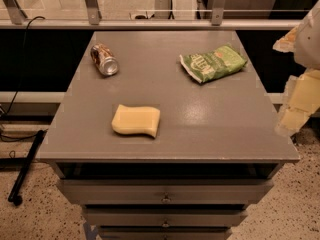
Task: Place orange can upright
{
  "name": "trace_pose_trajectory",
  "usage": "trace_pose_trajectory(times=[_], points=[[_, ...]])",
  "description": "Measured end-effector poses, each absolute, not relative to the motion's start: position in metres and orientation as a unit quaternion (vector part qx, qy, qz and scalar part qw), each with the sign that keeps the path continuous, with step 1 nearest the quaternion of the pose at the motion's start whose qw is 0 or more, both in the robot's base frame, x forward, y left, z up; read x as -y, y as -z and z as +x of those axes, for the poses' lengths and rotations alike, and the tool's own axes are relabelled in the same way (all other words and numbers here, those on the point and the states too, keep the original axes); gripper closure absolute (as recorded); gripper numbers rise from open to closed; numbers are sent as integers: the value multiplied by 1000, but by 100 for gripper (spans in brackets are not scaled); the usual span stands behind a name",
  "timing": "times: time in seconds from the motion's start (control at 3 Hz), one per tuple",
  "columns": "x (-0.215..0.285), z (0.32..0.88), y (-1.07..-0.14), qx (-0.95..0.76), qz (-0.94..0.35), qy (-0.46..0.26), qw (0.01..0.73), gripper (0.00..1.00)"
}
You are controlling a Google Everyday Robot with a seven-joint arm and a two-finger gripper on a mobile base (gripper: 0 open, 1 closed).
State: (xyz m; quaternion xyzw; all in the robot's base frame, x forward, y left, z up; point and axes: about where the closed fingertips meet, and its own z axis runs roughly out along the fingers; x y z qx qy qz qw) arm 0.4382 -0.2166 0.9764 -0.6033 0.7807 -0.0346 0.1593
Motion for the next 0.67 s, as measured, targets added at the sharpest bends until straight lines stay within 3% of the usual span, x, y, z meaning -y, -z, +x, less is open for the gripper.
trace_pose_trajectory(times=[0.67], points=[[198, 451, -984, -772, -607, 18, 186, 0]])
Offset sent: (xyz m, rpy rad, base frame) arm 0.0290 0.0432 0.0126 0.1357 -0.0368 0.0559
